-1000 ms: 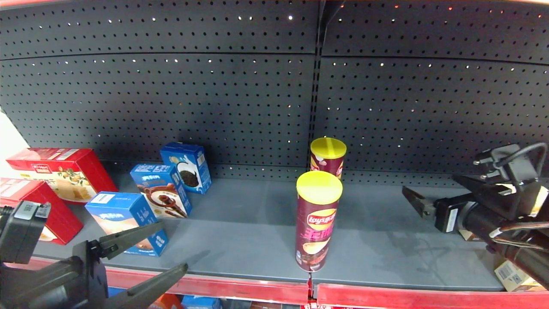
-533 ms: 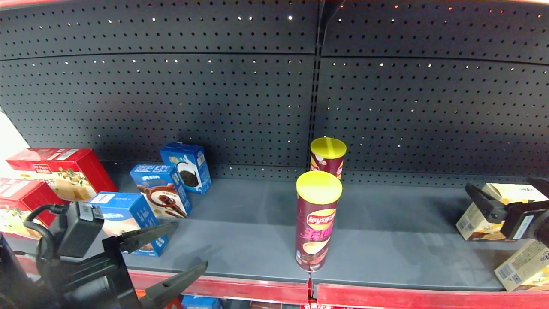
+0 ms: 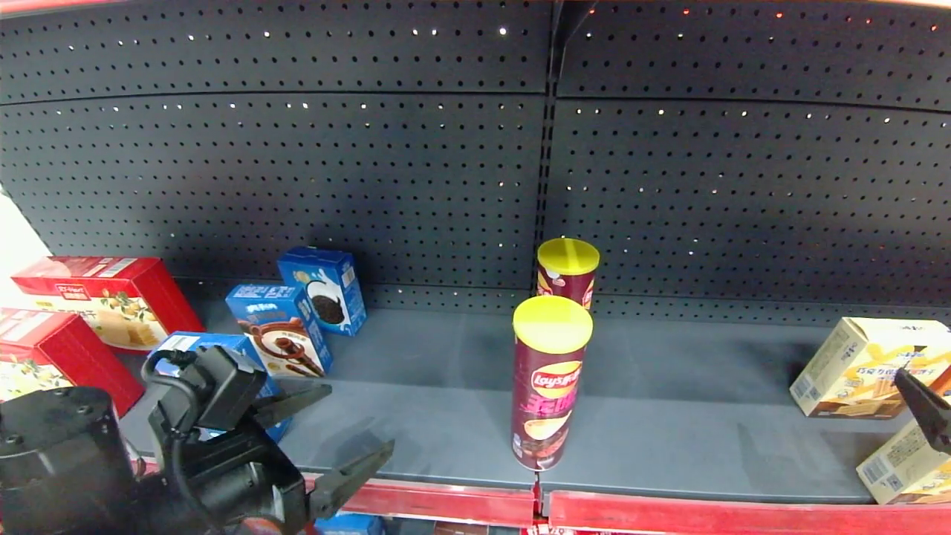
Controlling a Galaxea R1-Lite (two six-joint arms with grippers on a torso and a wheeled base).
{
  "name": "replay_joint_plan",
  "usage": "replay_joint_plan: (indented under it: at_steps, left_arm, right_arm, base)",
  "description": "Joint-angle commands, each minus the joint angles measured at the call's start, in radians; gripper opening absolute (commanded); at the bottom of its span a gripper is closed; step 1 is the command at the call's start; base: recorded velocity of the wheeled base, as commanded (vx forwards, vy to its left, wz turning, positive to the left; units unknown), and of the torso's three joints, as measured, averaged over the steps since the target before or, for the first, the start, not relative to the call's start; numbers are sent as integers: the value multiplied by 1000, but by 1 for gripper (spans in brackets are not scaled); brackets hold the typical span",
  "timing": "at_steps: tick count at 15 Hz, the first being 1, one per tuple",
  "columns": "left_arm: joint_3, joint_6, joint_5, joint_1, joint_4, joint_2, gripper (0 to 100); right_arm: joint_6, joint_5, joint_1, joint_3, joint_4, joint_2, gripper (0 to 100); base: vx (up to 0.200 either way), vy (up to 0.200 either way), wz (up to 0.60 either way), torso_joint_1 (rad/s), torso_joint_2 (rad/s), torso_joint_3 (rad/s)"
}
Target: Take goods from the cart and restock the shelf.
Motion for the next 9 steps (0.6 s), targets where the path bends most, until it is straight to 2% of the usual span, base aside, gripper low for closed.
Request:
replay_joint_plan:
  at_steps: [1,3,7,9]
  left_arm:
    - [-66,4,104,-91,6,75,100]
    - [-92,3,136,-122,6,114,100]
    - [-130,-2,156,-119,-17,162,100]
    - [-150,-7,158,-112,-18,159,100]
  right_arm:
    - [-2,0,-32,37,-2,-64,100]
    - [0,0,-52,45,-2,-81,100]
    - [-8,-5,-66,55,8,-116,100]
    - [-9,-16,-68,54,76,-153,100]
  base:
    - [0,0,0,0,0,0]
    - [0,0,0,0,0,0]
    - [0,0,0,0,0,0]
    - [0,0,0,0,0,0]
